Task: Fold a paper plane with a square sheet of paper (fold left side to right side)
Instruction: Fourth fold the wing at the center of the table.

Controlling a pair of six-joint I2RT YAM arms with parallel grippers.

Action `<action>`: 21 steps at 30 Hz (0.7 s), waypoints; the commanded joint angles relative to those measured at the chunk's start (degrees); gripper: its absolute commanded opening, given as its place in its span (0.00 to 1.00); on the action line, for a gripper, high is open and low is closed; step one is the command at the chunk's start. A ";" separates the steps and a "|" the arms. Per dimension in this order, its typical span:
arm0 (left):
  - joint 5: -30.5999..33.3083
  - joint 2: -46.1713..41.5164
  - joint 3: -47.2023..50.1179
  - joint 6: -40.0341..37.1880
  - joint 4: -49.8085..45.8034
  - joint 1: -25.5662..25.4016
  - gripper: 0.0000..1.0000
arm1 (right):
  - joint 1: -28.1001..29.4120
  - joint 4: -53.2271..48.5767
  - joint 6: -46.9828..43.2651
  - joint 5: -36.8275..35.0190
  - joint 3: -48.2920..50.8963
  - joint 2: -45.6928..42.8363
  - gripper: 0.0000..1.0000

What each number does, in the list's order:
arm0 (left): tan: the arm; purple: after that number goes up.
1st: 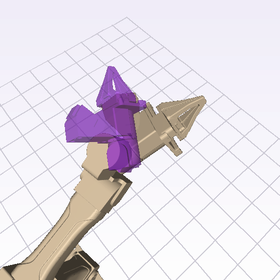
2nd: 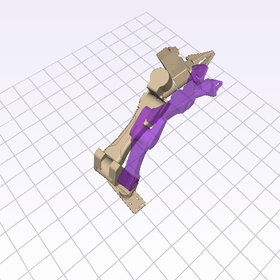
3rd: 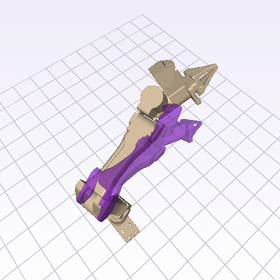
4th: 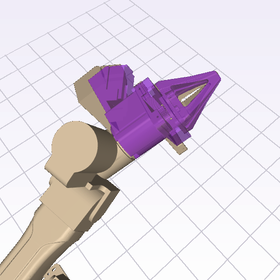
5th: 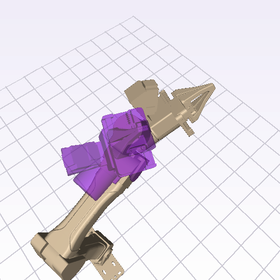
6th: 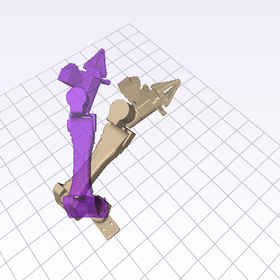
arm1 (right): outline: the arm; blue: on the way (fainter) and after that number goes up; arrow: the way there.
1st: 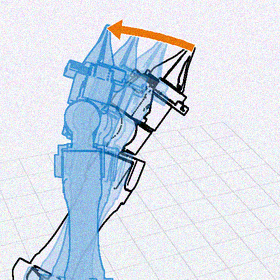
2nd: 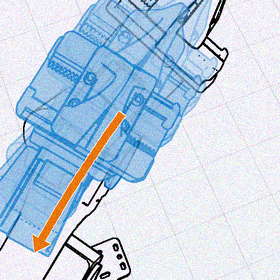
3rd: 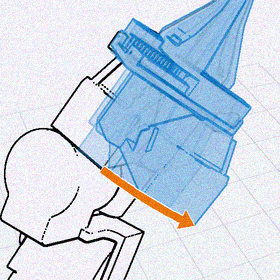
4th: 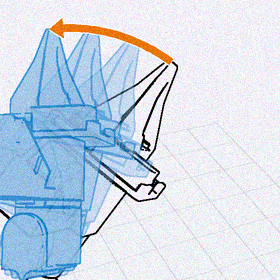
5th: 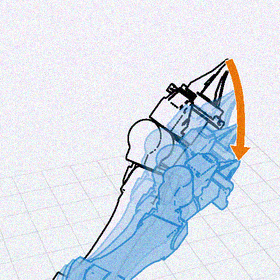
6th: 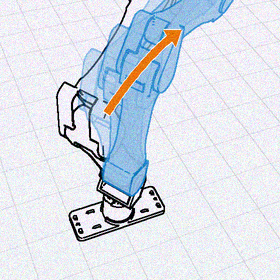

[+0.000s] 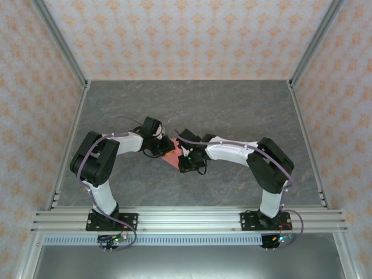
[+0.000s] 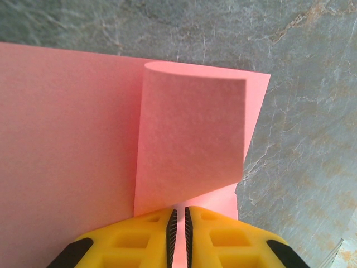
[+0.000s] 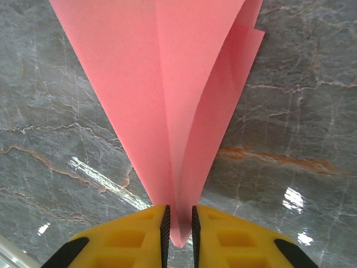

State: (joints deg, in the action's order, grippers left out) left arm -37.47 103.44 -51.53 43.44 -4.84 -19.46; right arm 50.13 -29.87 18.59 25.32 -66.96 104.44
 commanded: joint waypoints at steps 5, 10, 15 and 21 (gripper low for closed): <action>3.28 0.78 1.61 -0.88 -5.15 -0.31 0.17 | 0.54 -1.92 -0.77 -1.26 -2.21 1.09 0.18; 3.34 0.84 1.69 -0.90 -5.18 -0.31 0.17 | 0.67 -2.06 -0.91 -1.33 -2.45 0.98 0.18; 3.20 0.80 1.78 -0.90 -5.00 -0.31 0.17 | 0.74 -2.77 -1.20 -2.16 -2.94 0.67 0.20; 3.26 0.81 1.75 -0.82 -5.07 -0.31 0.17 | 1.05 -3.76 -1.69 -3.19 -3.73 0.68 0.20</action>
State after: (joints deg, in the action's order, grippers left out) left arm -37.47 103.42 -51.53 43.44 -4.84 -19.46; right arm 50.70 -31.55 17.87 24.14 -68.95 104.75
